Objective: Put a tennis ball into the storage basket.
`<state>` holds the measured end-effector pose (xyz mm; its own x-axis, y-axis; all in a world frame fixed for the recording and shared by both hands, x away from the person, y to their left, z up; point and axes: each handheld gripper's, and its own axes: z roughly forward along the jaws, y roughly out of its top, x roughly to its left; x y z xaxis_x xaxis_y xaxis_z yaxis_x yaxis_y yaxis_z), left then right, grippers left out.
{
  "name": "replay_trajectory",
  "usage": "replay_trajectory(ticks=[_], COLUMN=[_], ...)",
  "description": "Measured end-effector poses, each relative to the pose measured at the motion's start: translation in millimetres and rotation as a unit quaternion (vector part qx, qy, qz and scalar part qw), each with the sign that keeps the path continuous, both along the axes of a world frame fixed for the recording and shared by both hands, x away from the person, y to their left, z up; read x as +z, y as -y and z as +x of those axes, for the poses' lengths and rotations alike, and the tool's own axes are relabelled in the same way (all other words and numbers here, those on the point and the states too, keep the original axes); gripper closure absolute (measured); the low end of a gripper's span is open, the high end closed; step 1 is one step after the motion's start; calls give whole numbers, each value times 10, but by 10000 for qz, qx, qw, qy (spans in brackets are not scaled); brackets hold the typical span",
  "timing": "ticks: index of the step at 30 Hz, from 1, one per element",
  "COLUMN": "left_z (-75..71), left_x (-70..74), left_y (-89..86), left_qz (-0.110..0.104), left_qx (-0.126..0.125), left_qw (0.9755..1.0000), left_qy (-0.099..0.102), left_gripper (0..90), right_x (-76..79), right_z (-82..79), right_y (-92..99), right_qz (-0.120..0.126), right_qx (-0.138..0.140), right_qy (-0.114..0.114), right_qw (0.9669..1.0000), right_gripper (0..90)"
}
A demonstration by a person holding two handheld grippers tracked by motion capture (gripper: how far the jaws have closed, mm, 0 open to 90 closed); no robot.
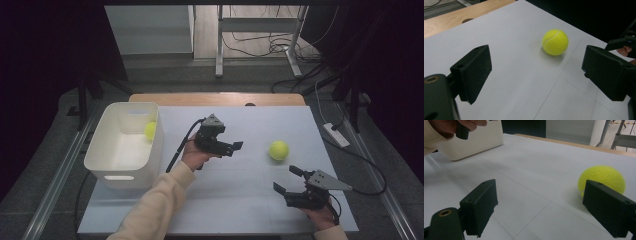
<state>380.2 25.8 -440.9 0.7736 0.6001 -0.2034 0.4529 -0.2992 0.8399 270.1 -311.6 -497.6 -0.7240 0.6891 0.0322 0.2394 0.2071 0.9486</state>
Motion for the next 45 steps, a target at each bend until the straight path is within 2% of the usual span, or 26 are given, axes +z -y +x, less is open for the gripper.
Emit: replay_trajectory(ticks=[22, 45], left_z=[121, 162], left_x=[-122, -221], left_y=[223, 426], left_qz=[71, 49], left_qx=[-130, -275], left_qw=[9998, 9995], left_qy=[-146, -149], left_gripper=[104, 109], right_x=[10, 21], right_z=[-6, -9], right_y=[2, -6], right_qz=[25, 62], right_qx=[-19, 19], right_qy=[5, 29], right_qw=[10000, 10000], right_gripper=[125, 125])
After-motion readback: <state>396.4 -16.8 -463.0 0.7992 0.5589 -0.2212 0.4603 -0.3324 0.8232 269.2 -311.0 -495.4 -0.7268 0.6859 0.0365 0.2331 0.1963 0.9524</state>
